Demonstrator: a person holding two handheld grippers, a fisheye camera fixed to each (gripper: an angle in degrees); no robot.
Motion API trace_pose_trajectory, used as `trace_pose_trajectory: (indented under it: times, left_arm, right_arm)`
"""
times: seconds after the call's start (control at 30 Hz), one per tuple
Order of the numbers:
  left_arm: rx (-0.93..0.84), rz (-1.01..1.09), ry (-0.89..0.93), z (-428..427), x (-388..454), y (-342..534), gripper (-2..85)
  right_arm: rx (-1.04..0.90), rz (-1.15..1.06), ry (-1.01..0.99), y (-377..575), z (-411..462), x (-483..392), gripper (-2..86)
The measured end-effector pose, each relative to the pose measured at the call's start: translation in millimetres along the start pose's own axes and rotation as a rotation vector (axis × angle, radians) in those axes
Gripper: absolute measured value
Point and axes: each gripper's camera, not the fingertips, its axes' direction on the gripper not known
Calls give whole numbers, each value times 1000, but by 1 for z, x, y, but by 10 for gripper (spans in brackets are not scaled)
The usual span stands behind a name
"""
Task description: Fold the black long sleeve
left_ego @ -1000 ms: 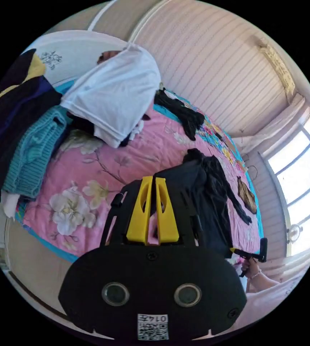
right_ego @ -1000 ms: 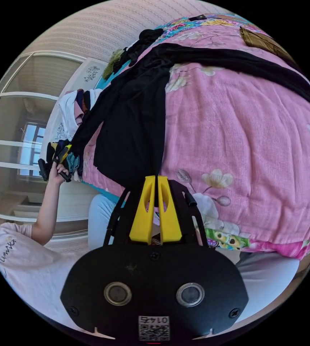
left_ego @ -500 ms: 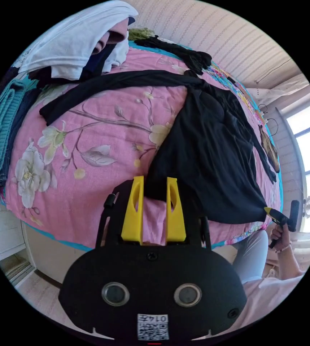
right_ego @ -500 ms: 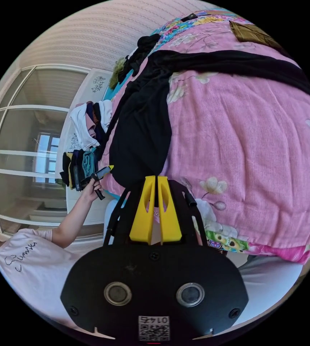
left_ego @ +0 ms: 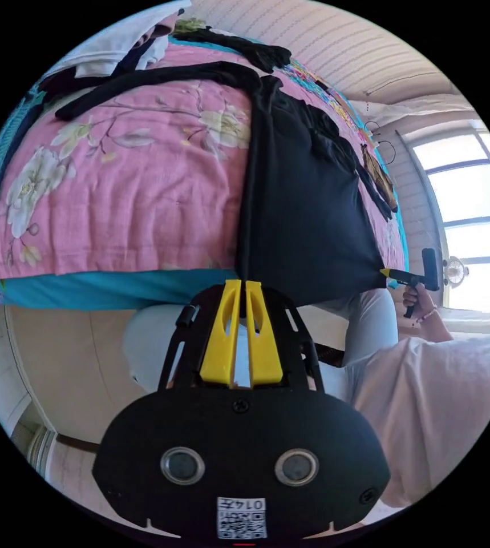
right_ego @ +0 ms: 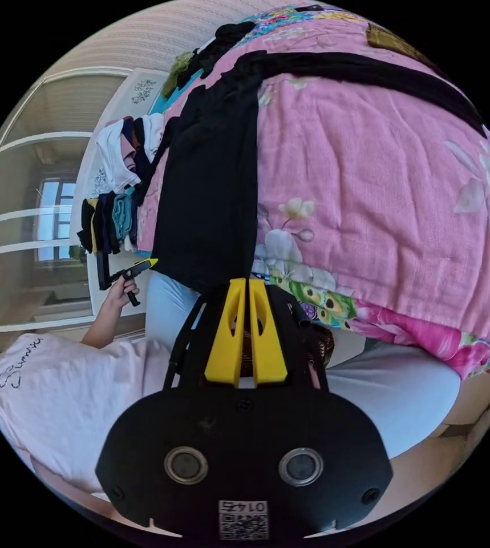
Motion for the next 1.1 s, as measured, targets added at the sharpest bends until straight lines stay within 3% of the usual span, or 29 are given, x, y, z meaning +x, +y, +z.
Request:
trace_pose_trajectory:
  times: [0.1,0.23,0.4,0.53,0.7,0.8,0.93,1.1]
  left_arm:
    - [24,-3,-13,7,5,-4,-5]
    - [33,-21,-108,19,4,-8,18]
    - [80,-5,-103,49,13,-17,58]
    - [0,-11,-76,101,13,-31,0]
    - [54,76,-185,110,24,-18,-9]
    - [18,41,-191,134,12,-18,-9]
    - [114,17,-200,130,14,-4,-1]
    - [232,142,-182,129,44,5,3]
  right_arm:
    - [45,57,-43,1,4,4,9]
    - [68,76,-6,5,1,8,25]
    - [137,40,108,14,2,-2,54]
    - [16,22,127,12,34,-3,11]
    - [47,-13,277,37,30,-9,-1]
    - [11,34,254,47,41,5,-1]
    - [171,52,230,71,15,5,4]
    - [447,76,395,101,-37,20,31]
